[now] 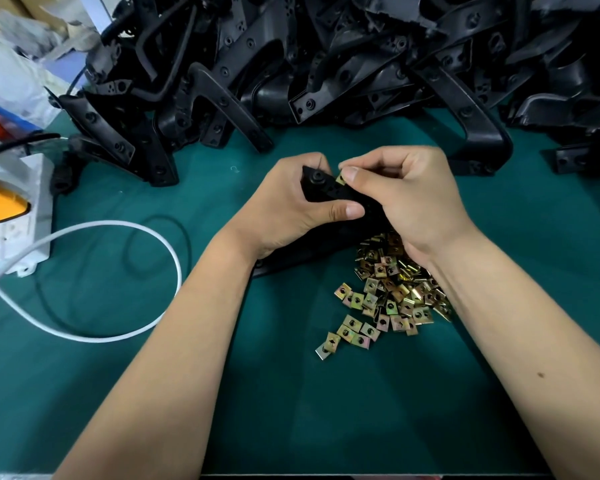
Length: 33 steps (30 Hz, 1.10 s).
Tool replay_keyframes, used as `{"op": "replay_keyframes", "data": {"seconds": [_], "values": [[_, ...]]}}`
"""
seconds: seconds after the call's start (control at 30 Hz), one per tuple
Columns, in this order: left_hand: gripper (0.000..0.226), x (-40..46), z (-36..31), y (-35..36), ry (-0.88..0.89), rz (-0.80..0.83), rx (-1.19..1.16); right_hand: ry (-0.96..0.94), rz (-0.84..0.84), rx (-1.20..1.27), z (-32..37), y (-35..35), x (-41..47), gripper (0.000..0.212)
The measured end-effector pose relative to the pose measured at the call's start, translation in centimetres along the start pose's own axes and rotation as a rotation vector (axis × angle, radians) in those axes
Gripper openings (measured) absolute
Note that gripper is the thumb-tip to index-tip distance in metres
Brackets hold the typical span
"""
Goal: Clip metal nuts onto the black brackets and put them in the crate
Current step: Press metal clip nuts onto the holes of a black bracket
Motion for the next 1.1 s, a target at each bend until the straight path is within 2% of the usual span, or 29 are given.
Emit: {"op": "replay_keyframes", "data": {"seconds": [0.13,0.3,0.4,0.63,0.77,0.87,0.97,1.03,1.1], "values": [[0.043,0.0,0.0,0.1,0.006,-0.014,-0.011,-0.016,0.0,-0.023,0.1,0.2,0.0,0.011],[0.047,0.0,-0.1,0.1,0.028,-0.021,-0.01,0.08,0.076,0.04,0.0,0.5,0.2,0.007],[0.048,0.1,0.2,0.1,0.012,-0.014,-0.052,0.039,0.106,-0.014,0.6,0.7,0.1,0.005],[0.052,0.1,0.8,-0.1,-0.026,-0.031,-0.121,0.149,0.129,0.059,0.1,1.0,-0.7,0.02],[0.042,0.1,0.8,-1.2,-0.077,-0.13,-0.205,0.14,0.183,0.113,0.0,0.5,-0.4,0.025],[0.034,0.0,1.1,-3.4,-0.124,-0.242,-0.368,-0.04,0.174,-0.19,0.5,-1.3,0.6,0.018],[0.041,-0.4,1.9,-5.1,-0.168,-0.34,-0.44,-0.119,0.427,-0.513,0.4,-1.0,0.7,0.012],[0.045,-0.6,2.1,-5.5,-0.18,-0.362,-0.459,-0.118,0.564,-0.599,0.1,-0.3,0.3,0.007],[0.047,-0.5,2.2,-5.6,-0.18,-0.361,-0.47,-0.16,0.634,-0.681,0.1,0.4,-0.1,0.013]]}}
Point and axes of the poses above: each hand's wrist, its own x-axis towards the middle knuckle, its own y-axis out of the palm, z = x × y, the point moved 7 cm from there along x, towards the middle knuckle, and after that the axes turned 15 degrees about -y, right-handed, at the moved point
